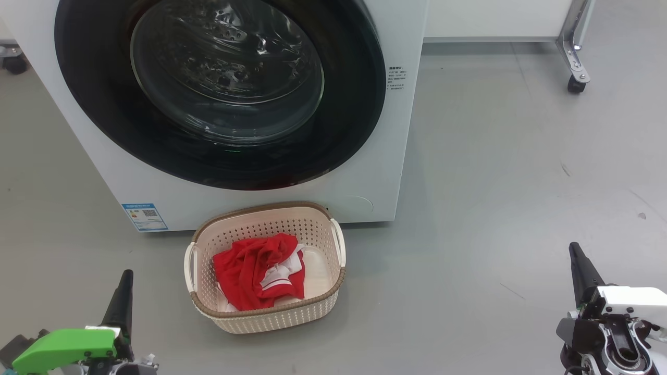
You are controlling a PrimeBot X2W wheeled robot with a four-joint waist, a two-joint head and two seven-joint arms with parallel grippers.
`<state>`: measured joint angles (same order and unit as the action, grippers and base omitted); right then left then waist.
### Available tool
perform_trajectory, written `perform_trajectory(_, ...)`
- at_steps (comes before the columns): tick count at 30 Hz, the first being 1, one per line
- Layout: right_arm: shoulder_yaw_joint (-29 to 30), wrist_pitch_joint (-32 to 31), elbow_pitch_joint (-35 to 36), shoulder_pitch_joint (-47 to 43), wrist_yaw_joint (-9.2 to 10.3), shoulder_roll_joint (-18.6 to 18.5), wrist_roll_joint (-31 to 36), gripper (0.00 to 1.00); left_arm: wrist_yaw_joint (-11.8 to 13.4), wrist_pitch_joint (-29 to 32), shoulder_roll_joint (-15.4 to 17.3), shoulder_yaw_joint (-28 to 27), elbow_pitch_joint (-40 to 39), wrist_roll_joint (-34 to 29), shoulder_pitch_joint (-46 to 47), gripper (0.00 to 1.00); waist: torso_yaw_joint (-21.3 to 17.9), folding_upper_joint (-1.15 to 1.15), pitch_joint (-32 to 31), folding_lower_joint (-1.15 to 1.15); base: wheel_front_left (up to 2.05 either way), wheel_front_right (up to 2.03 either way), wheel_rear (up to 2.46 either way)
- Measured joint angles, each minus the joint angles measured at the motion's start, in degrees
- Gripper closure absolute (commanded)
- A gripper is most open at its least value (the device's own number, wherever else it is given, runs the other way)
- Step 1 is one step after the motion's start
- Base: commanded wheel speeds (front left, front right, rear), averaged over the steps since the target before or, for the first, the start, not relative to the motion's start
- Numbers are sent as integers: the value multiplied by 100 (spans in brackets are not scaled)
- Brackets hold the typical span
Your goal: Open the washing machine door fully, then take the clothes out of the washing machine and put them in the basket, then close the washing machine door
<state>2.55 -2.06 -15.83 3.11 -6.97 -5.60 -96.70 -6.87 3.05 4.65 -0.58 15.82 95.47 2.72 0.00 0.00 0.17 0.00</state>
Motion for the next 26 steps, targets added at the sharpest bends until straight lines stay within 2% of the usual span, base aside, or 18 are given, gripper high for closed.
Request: perform_trajectory(26, 18, -24, 3, 0, 0, 7, 7, 100, -1, 25, -4, -23, -7, -1, 0, 100, 0, 0, 0, 0, 0, 0, 0)
